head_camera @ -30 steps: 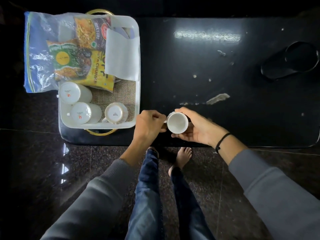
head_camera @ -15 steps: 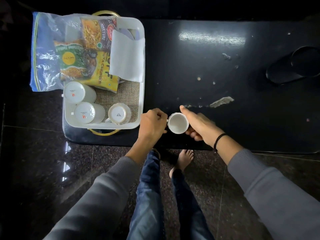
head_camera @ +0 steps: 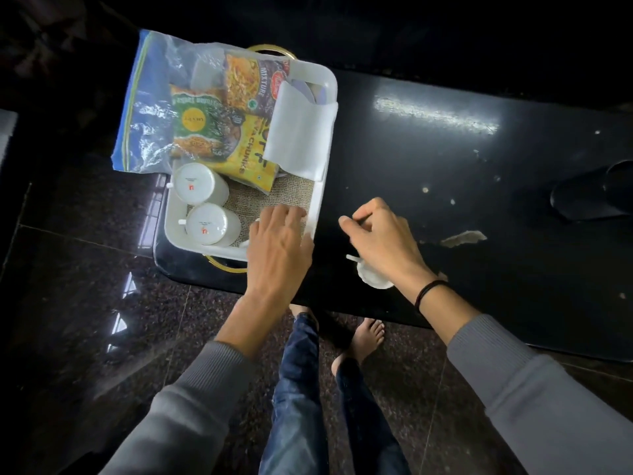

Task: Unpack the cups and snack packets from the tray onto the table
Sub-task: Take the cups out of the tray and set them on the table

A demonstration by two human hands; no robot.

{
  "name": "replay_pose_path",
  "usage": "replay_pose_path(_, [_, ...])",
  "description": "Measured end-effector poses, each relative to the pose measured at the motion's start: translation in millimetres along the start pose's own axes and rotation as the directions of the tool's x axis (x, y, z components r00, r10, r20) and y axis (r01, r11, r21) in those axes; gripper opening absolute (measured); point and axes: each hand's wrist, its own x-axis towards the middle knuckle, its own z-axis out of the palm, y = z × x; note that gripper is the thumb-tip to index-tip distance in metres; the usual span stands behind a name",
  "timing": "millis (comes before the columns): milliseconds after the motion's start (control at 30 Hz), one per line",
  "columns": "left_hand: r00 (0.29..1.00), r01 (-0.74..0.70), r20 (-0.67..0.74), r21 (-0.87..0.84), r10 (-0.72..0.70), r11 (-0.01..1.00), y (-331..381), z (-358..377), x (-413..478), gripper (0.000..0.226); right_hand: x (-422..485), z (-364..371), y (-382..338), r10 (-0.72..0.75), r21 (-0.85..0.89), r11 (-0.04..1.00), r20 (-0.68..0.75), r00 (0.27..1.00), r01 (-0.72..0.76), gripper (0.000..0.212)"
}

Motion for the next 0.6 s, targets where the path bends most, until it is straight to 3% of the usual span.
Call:
replay_pose_path(167, [0.985, 0.068, 0.149, 0.142, -0.090, 0.988, -29, -4, 5, 0.064, 5, 34, -17, -0.085, 0.009, 0.996, 0.110, 0.990, 0.084, 0.017])
replay_pose_path(300, [0.971, 0.089, 0.214, 0.071, -0.102, 0.994, -40, -4, 9, 0.068, 4, 47, -24, -0.109, -0.004, 0.994, 0.143, 0.984, 0.111, 0.019])
replay_pose_path(433, [0.981, 0.091, 0.174, 0.008, -0.091, 0.996, -39, -7, 10, 0.066, 0, 44, -24, -0.111, 0.034, 0.994, 0.126, 0.986, 0.108, 0.023])
replay_pose_path(600, [0.995, 0.100, 0.053, -0.227, -0.090, 0.969, -27, -16, 7, 0.063, -6, 27, -21, -0.129, 0.134, 0.983, 0.022, 0.991, 0.125, 0.027])
